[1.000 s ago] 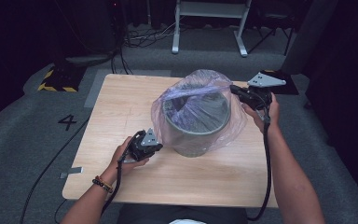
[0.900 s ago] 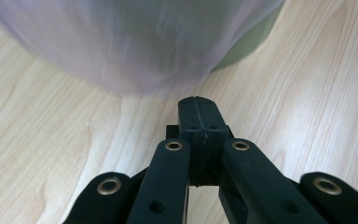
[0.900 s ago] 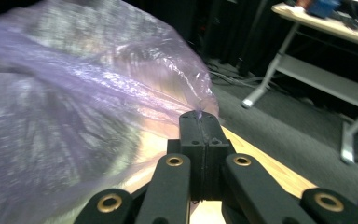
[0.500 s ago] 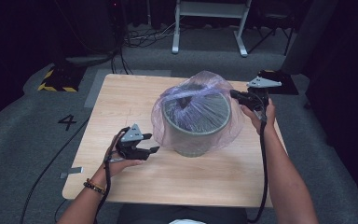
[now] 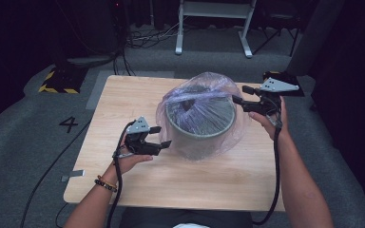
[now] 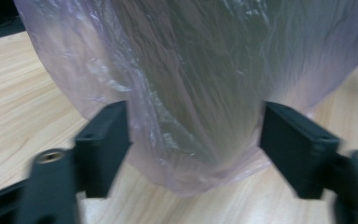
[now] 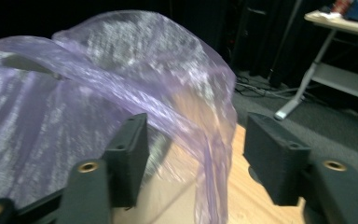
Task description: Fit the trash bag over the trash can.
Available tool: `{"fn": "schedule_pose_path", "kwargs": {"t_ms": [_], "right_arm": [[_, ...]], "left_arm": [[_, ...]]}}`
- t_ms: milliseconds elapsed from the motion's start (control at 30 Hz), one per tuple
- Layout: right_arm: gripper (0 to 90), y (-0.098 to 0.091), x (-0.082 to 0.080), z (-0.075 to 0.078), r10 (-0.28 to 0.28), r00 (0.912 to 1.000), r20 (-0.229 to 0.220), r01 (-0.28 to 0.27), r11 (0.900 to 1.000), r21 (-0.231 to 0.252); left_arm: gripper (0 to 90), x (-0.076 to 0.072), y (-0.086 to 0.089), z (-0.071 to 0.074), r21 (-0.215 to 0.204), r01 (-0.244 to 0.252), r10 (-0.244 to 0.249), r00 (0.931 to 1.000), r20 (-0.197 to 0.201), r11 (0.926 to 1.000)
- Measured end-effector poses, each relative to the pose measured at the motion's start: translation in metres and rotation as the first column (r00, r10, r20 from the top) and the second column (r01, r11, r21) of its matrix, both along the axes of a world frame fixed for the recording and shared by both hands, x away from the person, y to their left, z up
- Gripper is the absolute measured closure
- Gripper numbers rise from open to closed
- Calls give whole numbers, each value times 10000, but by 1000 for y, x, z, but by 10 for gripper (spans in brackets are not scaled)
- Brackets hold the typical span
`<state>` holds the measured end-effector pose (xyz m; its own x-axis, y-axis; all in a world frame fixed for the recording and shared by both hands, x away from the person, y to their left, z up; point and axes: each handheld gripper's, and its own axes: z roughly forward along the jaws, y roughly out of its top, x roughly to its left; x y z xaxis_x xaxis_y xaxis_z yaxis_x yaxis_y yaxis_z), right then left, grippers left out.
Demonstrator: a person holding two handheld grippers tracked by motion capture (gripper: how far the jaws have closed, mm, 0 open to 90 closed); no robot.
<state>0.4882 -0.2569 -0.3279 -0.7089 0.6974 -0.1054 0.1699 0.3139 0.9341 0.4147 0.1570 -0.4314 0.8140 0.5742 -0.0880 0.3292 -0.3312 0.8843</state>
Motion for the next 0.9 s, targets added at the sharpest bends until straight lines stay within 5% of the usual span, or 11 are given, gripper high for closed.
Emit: {"fn": "schedule_pose_path", "kwargs": {"t_ms": [133,233,400,667,900], "right_arm": [[397,6,12,-2,60,9995,-305,-71,9993,-357],[624,6,24,-7,-119,9980,-614,92,9990,-439],[900,4,34,-14,-128,9967,-808,115,9998,-156],[900,0,47,-36,-1071,9834,-1468,1044,9942,-258],[900,3,45,-62,-491,9758,-2133,504,9987,8]], "left_arm": [[642,7,-2,-2,601,-115,97,9995,297,9981],[899,11,-3,-3,922,-268,208,9976,658,9954],[900,20,-7,-4,1390,-207,118,9978,646,9901],[900,31,-17,-15,1959,-171,46,9979,642,9805],[900,32,-18,-16,1716,30,-141,9979,632,9852]]}}
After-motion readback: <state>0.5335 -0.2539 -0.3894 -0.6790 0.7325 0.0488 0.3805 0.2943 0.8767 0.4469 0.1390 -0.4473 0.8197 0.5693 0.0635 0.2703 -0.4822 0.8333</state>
